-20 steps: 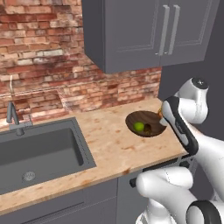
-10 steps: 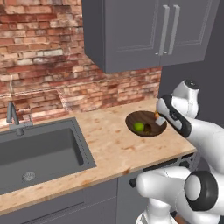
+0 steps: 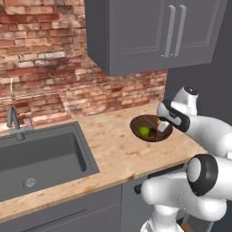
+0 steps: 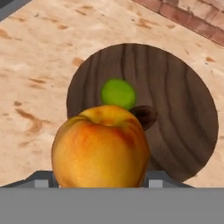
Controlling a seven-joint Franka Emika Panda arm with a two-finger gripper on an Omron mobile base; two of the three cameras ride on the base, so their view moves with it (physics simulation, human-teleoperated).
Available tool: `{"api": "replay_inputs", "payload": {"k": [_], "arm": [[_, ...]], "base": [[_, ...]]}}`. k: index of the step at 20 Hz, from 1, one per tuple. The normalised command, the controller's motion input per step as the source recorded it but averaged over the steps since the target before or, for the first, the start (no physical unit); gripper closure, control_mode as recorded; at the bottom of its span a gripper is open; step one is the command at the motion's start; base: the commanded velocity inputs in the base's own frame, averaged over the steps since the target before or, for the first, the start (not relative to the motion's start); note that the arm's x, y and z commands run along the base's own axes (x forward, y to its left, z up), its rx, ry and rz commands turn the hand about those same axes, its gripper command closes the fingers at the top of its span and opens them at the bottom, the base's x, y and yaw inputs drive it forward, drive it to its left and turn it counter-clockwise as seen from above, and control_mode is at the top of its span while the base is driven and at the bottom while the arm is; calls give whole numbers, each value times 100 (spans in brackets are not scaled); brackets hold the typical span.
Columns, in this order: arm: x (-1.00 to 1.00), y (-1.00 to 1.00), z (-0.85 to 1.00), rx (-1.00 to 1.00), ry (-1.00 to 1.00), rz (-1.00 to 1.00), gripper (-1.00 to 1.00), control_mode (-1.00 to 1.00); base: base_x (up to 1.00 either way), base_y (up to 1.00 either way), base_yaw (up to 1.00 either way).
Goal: Take the sweet potato, peach, and lime from the freezer and place them in the bowl on the counter.
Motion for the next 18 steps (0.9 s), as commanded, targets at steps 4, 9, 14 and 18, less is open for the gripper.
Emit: {"api": "replay_inputs", "payload": {"k": [4, 9, 14, 18], "arm": [[28, 0, -32, 0, 5, 0, 100, -100], [27, -1, -22, 0, 4, 0, 100, -100], [36, -7, -19, 0, 6, 0, 100, -100], [31, -16, -19, 0, 6, 0, 100, -100]], "base": [[0, 0, 0], [0, 0, 0], [0, 0, 0], [0, 0, 0]]}}
